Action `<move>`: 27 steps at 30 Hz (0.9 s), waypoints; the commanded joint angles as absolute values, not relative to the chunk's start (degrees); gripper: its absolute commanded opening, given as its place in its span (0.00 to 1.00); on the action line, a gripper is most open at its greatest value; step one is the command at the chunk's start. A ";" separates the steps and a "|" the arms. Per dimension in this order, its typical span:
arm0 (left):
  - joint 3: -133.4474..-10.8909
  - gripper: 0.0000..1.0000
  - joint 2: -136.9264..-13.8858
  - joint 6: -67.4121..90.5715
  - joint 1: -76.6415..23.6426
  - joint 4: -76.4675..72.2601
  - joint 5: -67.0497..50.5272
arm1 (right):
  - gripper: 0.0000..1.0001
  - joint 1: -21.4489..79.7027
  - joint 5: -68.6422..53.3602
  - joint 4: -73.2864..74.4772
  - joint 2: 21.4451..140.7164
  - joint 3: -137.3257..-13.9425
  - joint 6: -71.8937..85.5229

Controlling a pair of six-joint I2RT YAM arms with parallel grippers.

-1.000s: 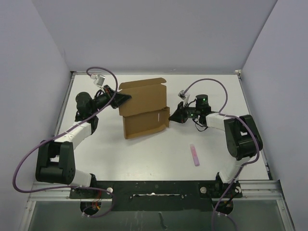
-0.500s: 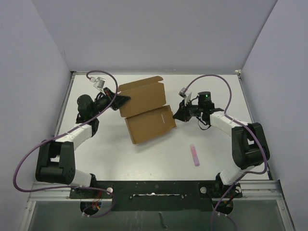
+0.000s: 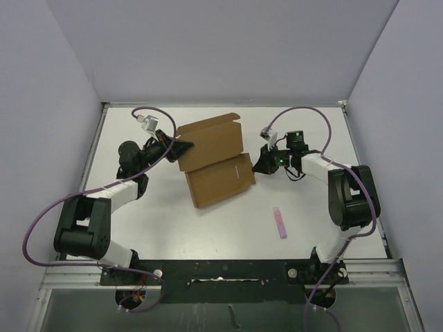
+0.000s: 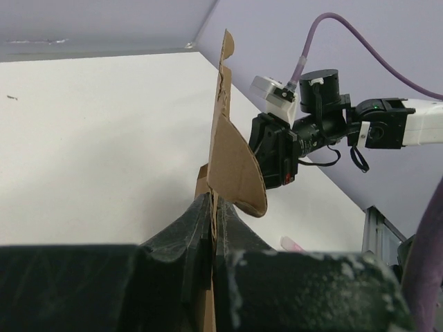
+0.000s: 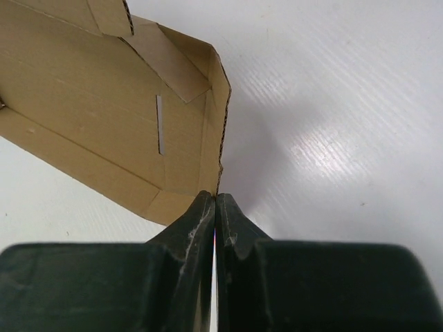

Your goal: Fold the paper box

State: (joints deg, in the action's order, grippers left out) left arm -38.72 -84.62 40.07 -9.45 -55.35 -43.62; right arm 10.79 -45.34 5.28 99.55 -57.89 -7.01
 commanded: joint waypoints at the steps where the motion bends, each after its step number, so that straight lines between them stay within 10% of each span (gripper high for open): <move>1: -38.41 0.00 -87.27 41.14 -10.05 -61.89 -41.77 | 0.01 10.37 -47.11 6.85 100.86 -60.38 -7.48; 19: -38.14 0.00 -87.80 40.53 -11.47 -62.94 -41.30 | 0.28 10.37 -49.62 6.06 103.58 -61.26 -6.34; 27: -38.40 0.00 -87.65 39.95 -11.85 -62.16 -41.36 | 0.13 10.35 -48.75 5.32 104.22 -61.37 -5.64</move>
